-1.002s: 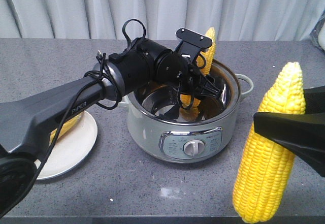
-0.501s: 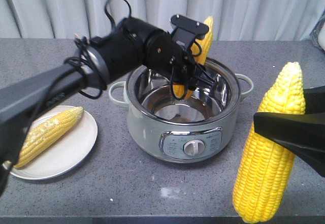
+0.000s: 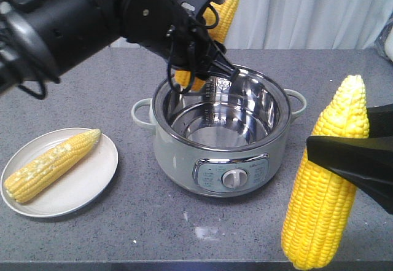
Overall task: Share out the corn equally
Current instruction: 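Grasp the last cob with the left gripper and lift it out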
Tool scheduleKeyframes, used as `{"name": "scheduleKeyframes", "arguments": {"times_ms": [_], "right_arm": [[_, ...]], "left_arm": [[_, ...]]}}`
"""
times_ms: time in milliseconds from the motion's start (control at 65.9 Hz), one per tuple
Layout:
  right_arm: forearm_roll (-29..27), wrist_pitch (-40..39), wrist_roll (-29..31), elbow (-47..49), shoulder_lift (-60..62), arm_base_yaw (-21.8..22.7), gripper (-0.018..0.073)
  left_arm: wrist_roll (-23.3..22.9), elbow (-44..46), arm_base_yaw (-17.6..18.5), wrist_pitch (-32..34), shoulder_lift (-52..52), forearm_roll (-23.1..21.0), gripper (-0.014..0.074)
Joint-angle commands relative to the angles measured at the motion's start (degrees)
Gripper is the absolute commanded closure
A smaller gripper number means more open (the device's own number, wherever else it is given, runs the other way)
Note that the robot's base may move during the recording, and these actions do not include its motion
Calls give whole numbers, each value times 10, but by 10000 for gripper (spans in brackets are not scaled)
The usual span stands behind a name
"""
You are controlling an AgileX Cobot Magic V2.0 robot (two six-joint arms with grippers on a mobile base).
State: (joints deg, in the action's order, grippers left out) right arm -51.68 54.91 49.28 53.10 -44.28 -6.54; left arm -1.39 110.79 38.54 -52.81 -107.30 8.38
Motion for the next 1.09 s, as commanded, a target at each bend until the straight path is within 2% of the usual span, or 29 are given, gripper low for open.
{"name": "scheduleKeyframes", "arguments": {"times_ms": [0, 228, 471, 729, 1078], "right_arm": [[-29, -23, 5, 14, 2, 0, 352], [-29, -23, 5, 14, 2, 0, 352], [-29, -23, 5, 14, 2, 0, 352], [-29, -23, 5, 14, 2, 0, 352], [-29, -23, 5, 14, 2, 0, 352]], "left_arm": [[-1, -25, -15, 40, 64, 8, 279], [-1, -147, -66, 57, 149, 5, 279], [0, -277, -104, 90, 260, 7, 279], [14, -411, -109, 134, 386, 8, 279], [14, -539, -109, 168, 516, 8, 279]]}}
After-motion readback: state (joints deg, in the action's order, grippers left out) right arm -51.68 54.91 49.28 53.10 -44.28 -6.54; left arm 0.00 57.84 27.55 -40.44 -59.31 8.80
